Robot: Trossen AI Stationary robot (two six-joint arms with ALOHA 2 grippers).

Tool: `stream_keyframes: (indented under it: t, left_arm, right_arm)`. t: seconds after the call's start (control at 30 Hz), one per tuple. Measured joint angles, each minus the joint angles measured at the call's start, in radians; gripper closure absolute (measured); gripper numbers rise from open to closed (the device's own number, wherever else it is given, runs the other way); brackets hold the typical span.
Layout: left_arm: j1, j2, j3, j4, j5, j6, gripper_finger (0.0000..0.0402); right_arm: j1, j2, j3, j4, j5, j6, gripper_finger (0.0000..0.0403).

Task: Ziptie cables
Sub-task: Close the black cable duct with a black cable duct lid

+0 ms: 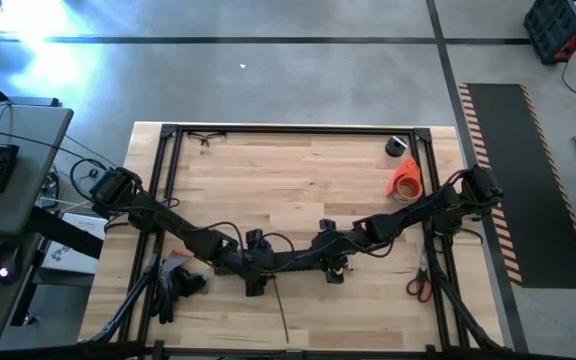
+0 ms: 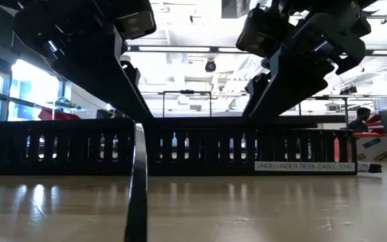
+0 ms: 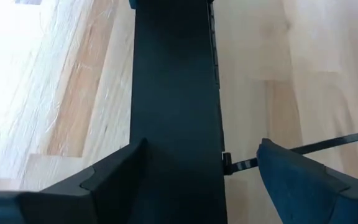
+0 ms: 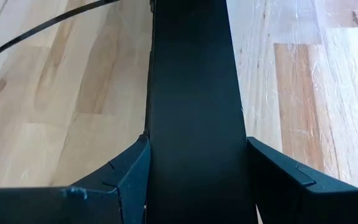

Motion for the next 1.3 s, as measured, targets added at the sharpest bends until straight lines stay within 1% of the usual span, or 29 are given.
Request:
stream_keyframes:
  t: [0.1, 0.27, 0.4, 0.5, 0.6, 0.7, 0.83, 0.97, 1.1, 1.3]
  left_arm:
    - [0.0, -0.005, 0.009, -0.016, -0.004, 0.006, 0.0112]
    - [-0.007, -0.002, 0.092, -0.161, -0.048, 0.046, 0.0112]
    - [-0.009, -0.002, 0.098, -0.174, -0.051, 0.086, 0.0112]
    - [-0.01, 0.005, 0.097, -0.169, -0.051, 0.087, 0.0112]
    - [-0.008, 0.033, 0.09, -0.139, -0.043, 0.086, 0.0112]
    - [-0.008, 0.075, 0.087, -0.12, -0.012, 0.087, 0.0112]
    - [-0.008, 0.109, 0.087, -0.111, -0.008, 0.057, 0.0112]
    - [-0.003, 0.116, 0.087, -0.13, -0.007, 0.023, 0.0114]
    - [-0.002, 0.116, 0.087, -0.132, -0.009, -0.013, 0.0137]
    - [0.0, 0.116, 0.087, -0.131, -0.015, -0.067, 0.0204]
  right_arm:
    - [0.0, 0.0, 0.0, 0.002, 0.0, 0.0, 0.0198]
    - [0.0, -0.001, 0.0, 0.003, -0.004, 0.004, 0.0198]
    - [0.001, -0.001, 0.0, 0.002, -0.005, 0.004, 0.0198]
    - [0.001, -0.001, 0.0, 0.002, -0.005, 0.004, 0.0198]
    - [0.001, -0.001, 0.0, 0.002, -0.005, 0.004, 0.0198]
    - [0.001, 0.0, 0.0, 0.0, -0.008, 0.003, 0.0198]
    - [0.001, 0.0, 0.0, 0.001, -0.008, 0.0, 0.0198]
    - [0.001, 0.0, 0.001, 0.001, -0.004, 0.005, 0.0198]
    - [0.0, 0.0, 0.001, 0.001, -0.004, 0.007, 0.0198]
    - [0.001, 0.0, 0.001, 0.001, -0.005, 0.004, 0.0198]
